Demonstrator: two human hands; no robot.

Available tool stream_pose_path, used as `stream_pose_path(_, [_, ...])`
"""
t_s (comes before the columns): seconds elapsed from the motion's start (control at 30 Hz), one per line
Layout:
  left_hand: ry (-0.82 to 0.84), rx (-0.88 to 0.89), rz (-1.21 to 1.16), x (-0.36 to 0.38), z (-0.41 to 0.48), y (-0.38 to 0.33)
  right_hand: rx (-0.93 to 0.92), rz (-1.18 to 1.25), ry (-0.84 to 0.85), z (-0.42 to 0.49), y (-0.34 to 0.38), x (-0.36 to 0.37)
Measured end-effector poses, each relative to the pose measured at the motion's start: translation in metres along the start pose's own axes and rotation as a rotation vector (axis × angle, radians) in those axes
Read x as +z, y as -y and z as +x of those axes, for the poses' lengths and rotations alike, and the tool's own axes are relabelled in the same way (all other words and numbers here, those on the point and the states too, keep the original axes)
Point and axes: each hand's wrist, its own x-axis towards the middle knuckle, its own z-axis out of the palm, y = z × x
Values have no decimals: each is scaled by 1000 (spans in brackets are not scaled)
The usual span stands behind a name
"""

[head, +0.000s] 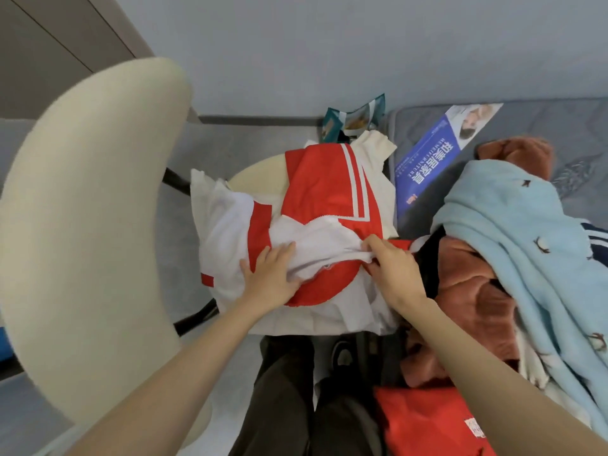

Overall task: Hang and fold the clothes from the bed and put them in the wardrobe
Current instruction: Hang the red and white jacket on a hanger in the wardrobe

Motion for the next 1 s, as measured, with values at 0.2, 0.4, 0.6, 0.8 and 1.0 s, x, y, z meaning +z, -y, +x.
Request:
stream_pose_path(0.2, [-49, 136, -170, -47, -34, -28, -48, 385, -174, -32, 13, -64])
stream_pose_path(0.4, [-255, 462, -260, -102, -75, -71, -279, 509, -307, -51, 82, -148])
stream_pose_path(0.6, [-357, 596, -437, -159, -119, -95, -423, 584, -331, -88, 128, -220])
stream_pose_path(0.8, [-427, 675, -566, -142, -185, -96, -233, 797, -71, -139, 115, -234])
stream_pose_path(1.0, [-590, 577, -745, -75, -271, -84, 39, 1167, 268, -205, 89, -195])
